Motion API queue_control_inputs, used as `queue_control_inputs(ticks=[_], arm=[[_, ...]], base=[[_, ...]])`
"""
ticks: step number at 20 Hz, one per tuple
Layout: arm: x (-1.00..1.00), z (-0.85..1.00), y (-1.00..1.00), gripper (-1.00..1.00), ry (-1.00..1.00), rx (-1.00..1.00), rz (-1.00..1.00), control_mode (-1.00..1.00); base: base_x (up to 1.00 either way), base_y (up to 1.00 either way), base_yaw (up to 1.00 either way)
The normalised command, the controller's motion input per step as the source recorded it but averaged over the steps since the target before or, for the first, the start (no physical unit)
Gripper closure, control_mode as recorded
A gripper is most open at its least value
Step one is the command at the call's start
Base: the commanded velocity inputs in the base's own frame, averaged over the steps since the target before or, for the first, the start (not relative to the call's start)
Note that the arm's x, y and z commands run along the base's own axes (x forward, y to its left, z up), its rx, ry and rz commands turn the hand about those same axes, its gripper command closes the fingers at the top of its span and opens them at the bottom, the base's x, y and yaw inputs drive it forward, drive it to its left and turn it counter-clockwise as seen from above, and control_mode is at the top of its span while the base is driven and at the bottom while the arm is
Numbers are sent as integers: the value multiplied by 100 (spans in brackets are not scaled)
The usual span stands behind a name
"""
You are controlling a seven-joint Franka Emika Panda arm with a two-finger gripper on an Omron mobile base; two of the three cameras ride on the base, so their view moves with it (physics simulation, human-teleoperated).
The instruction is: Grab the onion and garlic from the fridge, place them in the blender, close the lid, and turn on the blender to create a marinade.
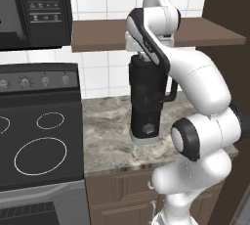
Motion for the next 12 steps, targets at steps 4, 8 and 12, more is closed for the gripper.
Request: queue_control_inputs(ticks=[4, 8, 12], arm=[[2, -7, 0, 100, -18, 0, 0, -100], [0, 0, 0, 100, -4, 0, 0, -100], [20, 0, 0, 100, -28, 0, 0, -100]], base=[[0, 0, 0], [0, 0, 0], [0, 0, 0]])
